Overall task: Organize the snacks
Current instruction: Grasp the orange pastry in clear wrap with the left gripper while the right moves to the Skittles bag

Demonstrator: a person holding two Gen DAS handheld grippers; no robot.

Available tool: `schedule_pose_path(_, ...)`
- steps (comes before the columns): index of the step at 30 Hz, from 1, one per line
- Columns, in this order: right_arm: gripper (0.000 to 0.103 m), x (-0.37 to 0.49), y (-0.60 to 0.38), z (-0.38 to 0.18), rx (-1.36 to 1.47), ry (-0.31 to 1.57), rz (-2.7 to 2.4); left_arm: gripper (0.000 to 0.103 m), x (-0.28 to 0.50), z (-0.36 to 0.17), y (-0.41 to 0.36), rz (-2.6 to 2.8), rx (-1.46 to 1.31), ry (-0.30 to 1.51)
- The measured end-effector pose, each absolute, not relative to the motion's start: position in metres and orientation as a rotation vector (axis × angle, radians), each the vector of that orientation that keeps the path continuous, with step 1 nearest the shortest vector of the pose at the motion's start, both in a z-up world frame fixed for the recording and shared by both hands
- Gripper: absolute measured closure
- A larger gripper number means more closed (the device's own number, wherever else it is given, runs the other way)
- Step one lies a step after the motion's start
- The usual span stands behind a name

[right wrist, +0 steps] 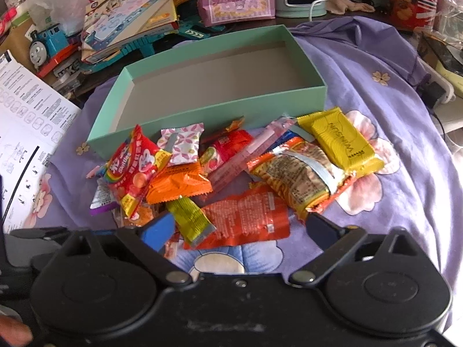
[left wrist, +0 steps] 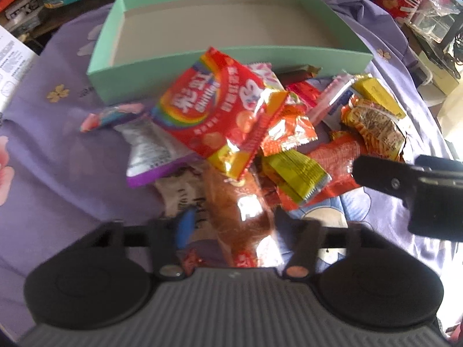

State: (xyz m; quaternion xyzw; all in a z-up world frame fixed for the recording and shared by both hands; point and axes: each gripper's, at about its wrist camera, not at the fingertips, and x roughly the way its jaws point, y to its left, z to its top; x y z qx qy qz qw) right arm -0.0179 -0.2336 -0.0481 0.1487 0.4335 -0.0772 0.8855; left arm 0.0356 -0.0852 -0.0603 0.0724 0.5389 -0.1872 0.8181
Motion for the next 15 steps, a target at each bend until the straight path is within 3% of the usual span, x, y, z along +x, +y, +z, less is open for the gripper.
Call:
schedule_pose_path(4,0.012,-0.009,-0.229,-0.047,0.307,0.899,-0.125,0.062,0.032,-0.056,-0.08,-0.398,0.18,1.112)
schedule_pose_path(13,0.012,0.036,-0.195,-0.034,0.241,0.889,0.006,0.062,0.038,-0.047,-0.03,-0.379,0.125,1.111)
schedule_pose_path(15,0.007,0.048,-0.185,-0.031,0.212,0.887,0.039,0.062,0.042,-0.047,-0.022,-0.365,0.112,1.102)
